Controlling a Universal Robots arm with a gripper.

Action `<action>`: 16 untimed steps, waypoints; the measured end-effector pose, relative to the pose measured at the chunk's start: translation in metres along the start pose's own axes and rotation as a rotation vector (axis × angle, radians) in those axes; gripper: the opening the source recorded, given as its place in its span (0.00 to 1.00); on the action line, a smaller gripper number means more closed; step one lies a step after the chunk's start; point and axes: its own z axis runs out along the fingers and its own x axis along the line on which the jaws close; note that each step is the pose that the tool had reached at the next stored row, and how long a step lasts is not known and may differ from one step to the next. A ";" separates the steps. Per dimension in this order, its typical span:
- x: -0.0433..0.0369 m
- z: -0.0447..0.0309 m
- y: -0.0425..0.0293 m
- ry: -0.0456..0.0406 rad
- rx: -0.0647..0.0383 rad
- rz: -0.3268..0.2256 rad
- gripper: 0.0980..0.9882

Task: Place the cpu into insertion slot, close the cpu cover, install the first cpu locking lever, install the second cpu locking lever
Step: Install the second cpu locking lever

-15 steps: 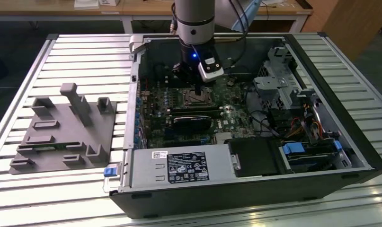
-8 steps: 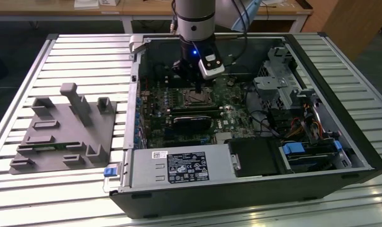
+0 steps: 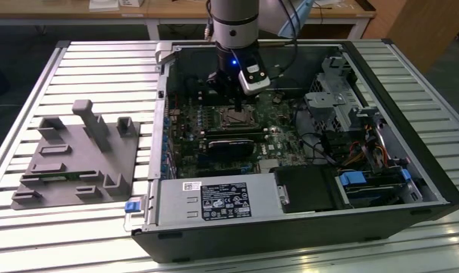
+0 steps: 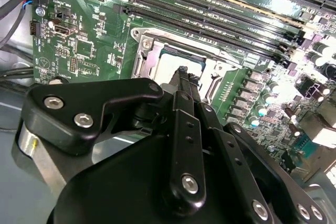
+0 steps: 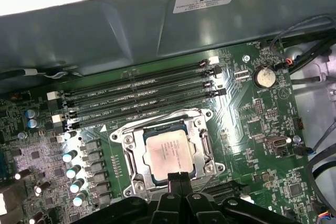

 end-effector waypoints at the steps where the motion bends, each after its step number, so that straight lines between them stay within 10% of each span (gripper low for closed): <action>1: -0.0001 0.0000 -0.0003 0.0000 0.000 0.000 0.01; 16: -0.0042 0.0000 -0.0159 -0.0001 0.000 0.000 0.01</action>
